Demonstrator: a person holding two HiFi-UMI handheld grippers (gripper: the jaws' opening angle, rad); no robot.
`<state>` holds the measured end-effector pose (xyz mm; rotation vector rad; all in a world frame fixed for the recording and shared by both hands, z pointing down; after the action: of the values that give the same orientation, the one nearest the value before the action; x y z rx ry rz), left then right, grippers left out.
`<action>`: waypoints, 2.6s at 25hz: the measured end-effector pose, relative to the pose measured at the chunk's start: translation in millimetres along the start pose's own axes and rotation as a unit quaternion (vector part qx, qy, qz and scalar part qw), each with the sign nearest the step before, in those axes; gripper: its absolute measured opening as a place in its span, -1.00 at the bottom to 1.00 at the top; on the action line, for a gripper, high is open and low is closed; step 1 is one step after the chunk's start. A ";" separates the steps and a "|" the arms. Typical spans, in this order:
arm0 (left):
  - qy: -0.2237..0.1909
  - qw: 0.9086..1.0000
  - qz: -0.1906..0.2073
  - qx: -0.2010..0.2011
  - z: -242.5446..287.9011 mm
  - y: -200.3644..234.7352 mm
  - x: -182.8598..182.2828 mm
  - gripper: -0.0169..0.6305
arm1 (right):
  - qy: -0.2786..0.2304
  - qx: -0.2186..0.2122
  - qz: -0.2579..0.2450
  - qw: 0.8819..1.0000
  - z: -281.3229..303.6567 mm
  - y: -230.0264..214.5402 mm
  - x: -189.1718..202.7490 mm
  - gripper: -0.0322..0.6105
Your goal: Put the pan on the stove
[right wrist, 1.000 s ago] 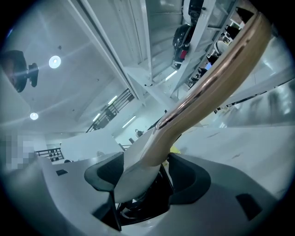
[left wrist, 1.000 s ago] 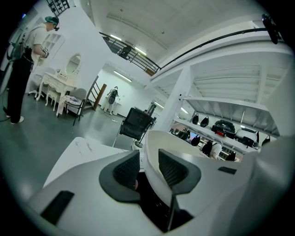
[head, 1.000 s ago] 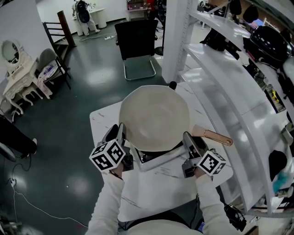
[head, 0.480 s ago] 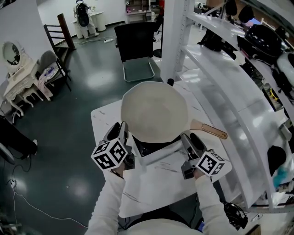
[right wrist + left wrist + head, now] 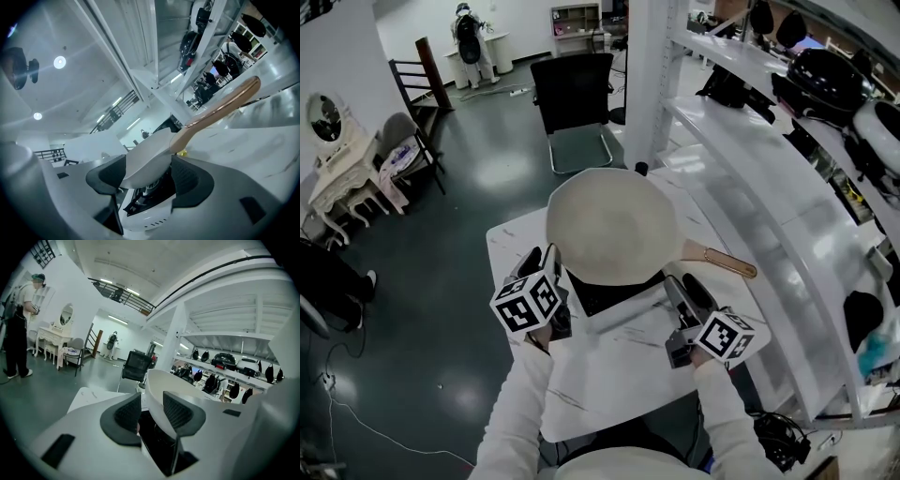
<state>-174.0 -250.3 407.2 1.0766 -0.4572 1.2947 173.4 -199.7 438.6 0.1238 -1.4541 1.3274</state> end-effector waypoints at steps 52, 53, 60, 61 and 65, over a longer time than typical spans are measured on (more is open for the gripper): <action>-0.019 0.997 0.074 0.024 -75.2 -18.6 27.0 -0.67 | 0.009 0.043 -0.165 0.985 -27.6 70.4 3.2 -0.26; -0.020 0.996 0.079 0.025 -78.5 -20.3 28.4 -0.67 | 0.010 0.047 -0.172 0.984 -29.4 73.8 4.5 -0.30; -0.035 0.993 0.111 0.033 -102.1 -29.3 37.0 -0.77 | 0.007 0.063 -0.198 0.978 -44.1 91.9 14.7 -0.53; -0.036 0.992 0.111 0.036 -105.0 -29.7 38.8 -0.77 | 0.005 0.065 -0.203 0.977 -46.6 94.4 16.1 -0.56; -0.037 0.992 0.112 0.044 -117.3 -30.2 46.9 -0.77 | -0.002 0.073 -0.218 0.973 -56.9 104.6 20.8 -0.72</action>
<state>-166.1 -124.1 377.6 1.1756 -0.5943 1.4866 129.2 -107.5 374.2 0.5139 -1.2396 1.0672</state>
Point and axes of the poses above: the fingertips, and each gripper's own axes: z forward along the fingers, y to its left, x out of its underside, the point moved 10 cm from there along -z, backward along the fingers, and after that the axes turned 14 degrees about y, right-handed, at the moved point
